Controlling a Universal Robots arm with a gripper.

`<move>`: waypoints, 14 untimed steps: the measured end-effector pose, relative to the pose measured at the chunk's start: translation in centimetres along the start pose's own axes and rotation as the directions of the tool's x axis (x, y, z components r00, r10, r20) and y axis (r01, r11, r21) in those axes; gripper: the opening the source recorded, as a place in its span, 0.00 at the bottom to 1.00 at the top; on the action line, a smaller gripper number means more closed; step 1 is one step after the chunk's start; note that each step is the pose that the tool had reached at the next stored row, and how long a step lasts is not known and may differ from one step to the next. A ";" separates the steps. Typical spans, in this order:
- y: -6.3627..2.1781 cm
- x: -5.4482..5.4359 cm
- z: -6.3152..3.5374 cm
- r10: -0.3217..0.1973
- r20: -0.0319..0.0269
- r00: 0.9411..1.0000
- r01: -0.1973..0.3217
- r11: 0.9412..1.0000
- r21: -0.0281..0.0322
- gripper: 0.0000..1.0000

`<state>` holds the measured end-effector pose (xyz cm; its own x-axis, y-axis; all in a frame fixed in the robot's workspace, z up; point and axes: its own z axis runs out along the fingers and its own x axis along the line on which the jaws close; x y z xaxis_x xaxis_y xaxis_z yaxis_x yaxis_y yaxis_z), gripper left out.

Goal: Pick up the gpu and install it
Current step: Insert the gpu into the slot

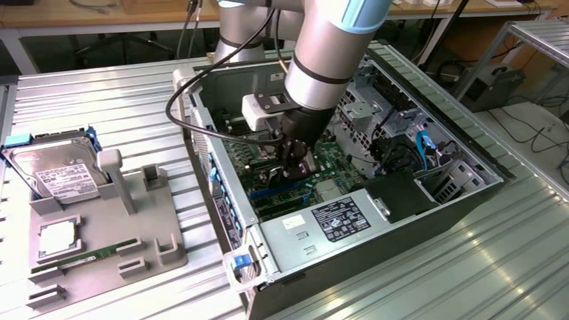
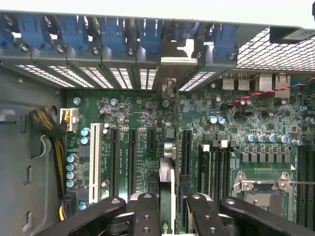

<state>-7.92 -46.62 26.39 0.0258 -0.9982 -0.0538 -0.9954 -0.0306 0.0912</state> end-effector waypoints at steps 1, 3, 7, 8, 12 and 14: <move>0.00 0.0 0.01 0.001 -0.001 1.000 -0.001 1.000 -0.003 0.26; 0.00 0.0 0.01 0.002 -0.005 1.000 -0.002 1.000 -0.010 0.26; -0.02 -0.1 0.07 0.003 -0.007 1.000 -0.003 1.000 -0.012 0.26; -0.03 -0.2 0.09 0.004 -0.007 1.000 -0.004 1.000 -0.012 0.26; -0.21 -0.3 0.24 0.007 -0.013 1.000 -0.007 1.000 -0.012 0.26; -0.25 -0.3 0.30 0.009 -0.018 1.000 -0.009 1.000 -0.013 0.26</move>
<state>-7.71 -46.30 26.08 0.0187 -0.9992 -0.0356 -0.9942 -0.0224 0.1048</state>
